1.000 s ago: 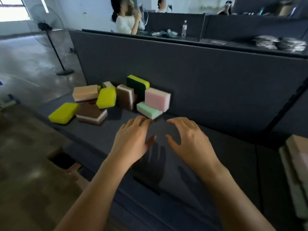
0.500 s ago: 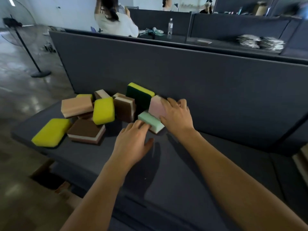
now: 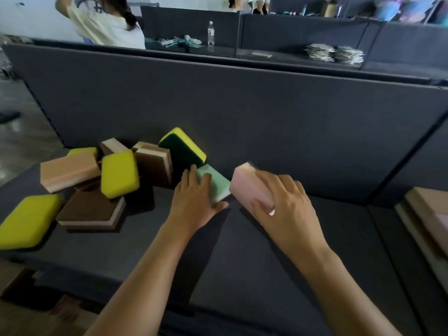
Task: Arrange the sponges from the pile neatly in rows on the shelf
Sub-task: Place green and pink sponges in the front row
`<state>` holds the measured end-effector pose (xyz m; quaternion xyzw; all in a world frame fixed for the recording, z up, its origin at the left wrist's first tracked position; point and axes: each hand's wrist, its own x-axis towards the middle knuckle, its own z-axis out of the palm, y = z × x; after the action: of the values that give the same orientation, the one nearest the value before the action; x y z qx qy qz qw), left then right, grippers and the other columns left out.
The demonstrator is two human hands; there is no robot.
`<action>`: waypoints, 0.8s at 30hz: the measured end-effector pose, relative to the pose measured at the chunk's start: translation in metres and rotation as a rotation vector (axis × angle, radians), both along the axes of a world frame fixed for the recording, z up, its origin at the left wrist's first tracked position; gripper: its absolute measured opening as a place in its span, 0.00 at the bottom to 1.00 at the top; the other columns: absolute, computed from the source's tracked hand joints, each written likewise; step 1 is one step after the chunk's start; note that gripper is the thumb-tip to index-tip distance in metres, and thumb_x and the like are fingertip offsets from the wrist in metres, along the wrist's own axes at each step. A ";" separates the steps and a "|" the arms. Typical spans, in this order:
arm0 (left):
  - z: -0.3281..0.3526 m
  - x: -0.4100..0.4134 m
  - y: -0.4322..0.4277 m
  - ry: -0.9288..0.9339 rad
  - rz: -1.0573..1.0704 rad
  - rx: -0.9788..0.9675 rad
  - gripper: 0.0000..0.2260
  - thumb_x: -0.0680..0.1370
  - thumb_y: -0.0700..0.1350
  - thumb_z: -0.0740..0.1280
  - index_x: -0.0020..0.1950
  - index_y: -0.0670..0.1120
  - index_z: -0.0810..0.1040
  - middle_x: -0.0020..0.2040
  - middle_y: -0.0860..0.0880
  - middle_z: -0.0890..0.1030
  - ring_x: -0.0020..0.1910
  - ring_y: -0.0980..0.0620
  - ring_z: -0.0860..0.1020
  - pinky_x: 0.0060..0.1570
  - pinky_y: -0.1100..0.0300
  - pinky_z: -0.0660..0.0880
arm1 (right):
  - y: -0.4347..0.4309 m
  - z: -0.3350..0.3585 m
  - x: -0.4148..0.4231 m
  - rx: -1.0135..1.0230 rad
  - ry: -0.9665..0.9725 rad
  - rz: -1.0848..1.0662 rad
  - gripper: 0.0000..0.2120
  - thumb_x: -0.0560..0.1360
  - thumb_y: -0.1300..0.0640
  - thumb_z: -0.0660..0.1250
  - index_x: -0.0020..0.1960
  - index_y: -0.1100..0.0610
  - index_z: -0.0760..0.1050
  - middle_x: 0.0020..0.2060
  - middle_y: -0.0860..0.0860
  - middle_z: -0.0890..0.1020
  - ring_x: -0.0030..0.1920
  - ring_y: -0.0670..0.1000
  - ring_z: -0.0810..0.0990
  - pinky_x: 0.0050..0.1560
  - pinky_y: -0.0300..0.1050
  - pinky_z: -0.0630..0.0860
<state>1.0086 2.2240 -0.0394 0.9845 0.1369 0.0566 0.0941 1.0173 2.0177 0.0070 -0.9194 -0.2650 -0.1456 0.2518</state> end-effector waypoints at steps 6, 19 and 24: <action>0.008 -0.013 -0.021 -0.045 -0.021 -0.067 0.34 0.70 0.64 0.69 0.68 0.48 0.63 0.68 0.42 0.68 0.66 0.41 0.67 0.64 0.48 0.68 | -0.031 -0.001 -0.013 0.066 0.045 -0.029 0.26 0.75 0.53 0.68 0.71 0.43 0.67 0.59 0.45 0.73 0.57 0.51 0.74 0.45 0.52 0.79; 0.056 -0.041 -0.155 -0.207 -0.288 -0.115 0.31 0.66 0.66 0.70 0.61 0.49 0.69 0.63 0.47 0.72 0.62 0.44 0.70 0.57 0.50 0.69 | -0.170 0.014 -0.046 0.149 -0.035 -0.226 0.28 0.74 0.55 0.70 0.71 0.43 0.67 0.60 0.46 0.74 0.57 0.52 0.75 0.46 0.50 0.77; 0.074 -0.028 -0.230 -0.209 -0.410 -0.170 0.33 0.67 0.66 0.70 0.64 0.50 0.66 0.67 0.49 0.70 0.64 0.47 0.68 0.61 0.52 0.68 | -0.247 0.023 -0.052 0.171 -0.053 -0.324 0.27 0.74 0.56 0.70 0.71 0.46 0.69 0.60 0.49 0.75 0.56 0.53 0.74 0.48 0.48 0.75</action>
<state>0.9806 1.9937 0.0349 0.9690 -0.0719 0.1262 0.1998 0.9654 1.7706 0.0300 -0.9211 -0.1064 -0.2303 0.2952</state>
